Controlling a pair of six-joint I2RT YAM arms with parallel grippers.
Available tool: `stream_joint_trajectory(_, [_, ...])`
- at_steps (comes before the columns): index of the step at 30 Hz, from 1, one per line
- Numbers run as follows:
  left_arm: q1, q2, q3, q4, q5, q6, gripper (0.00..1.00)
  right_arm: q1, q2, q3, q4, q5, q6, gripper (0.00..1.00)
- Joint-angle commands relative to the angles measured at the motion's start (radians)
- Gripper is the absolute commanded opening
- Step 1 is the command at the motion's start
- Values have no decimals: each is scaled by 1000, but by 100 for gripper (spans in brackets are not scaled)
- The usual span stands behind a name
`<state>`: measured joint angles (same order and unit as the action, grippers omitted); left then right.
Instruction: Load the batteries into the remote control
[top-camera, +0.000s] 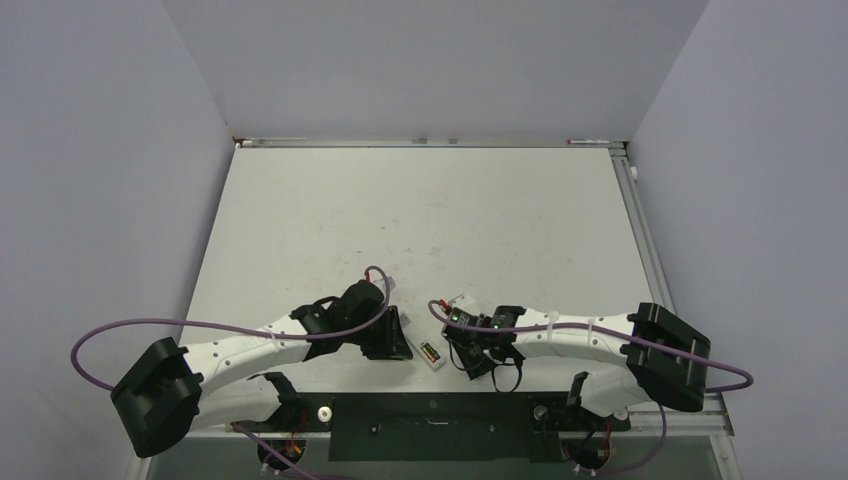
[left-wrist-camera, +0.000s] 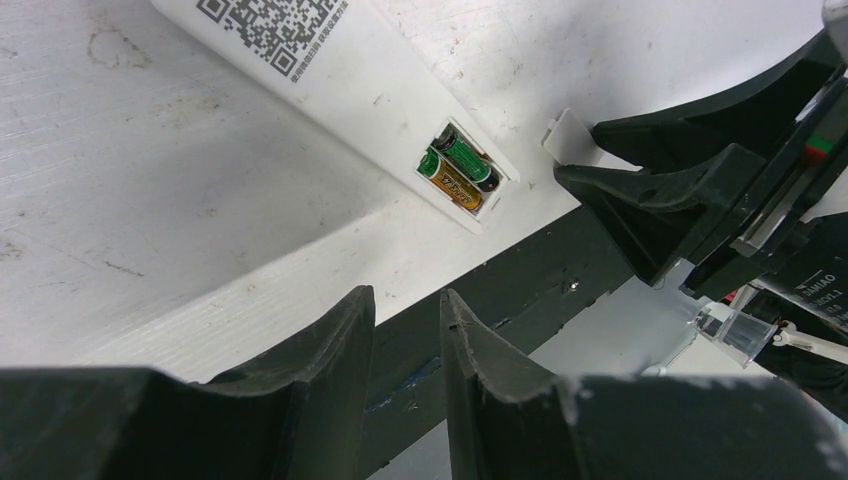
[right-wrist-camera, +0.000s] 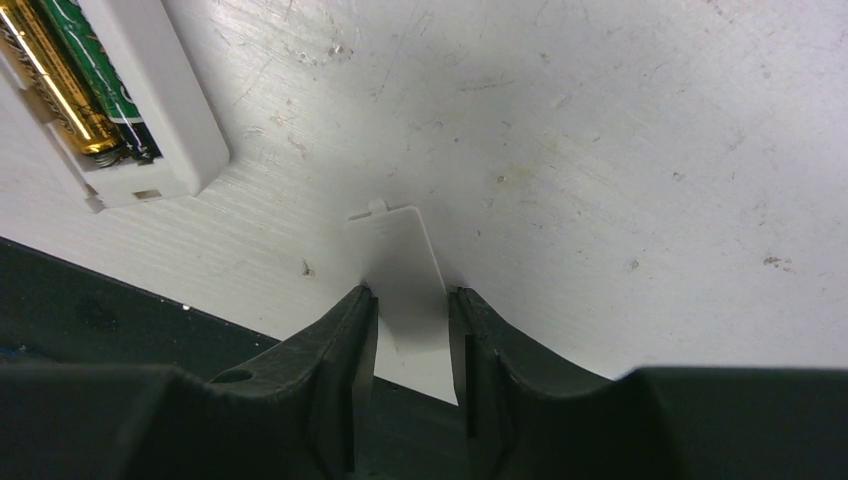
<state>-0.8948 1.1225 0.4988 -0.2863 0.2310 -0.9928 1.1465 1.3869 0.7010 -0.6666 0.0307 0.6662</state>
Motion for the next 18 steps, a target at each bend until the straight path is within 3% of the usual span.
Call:
stream_joint_trajectory(1, [5, 9, 5, 16, -13, -7, 27, 16, 10, -24, 36, 27, 31, 31])
stream_joint_trajectory(4, [5, 19, 13, 16, -10, -5, 27, 31, 9, -29, 37, 38, 54, 26])
stream_joint_trajectory(9, [4, 24, 18, 16, -13, -4, 27, 58, 10, -31, 29, 66, 93, 9])
stream_joint_trajectory(18, [8, 20, 21, 12, -16, -5, 27, 71, -57, 2, -28, 113, 116, 9])
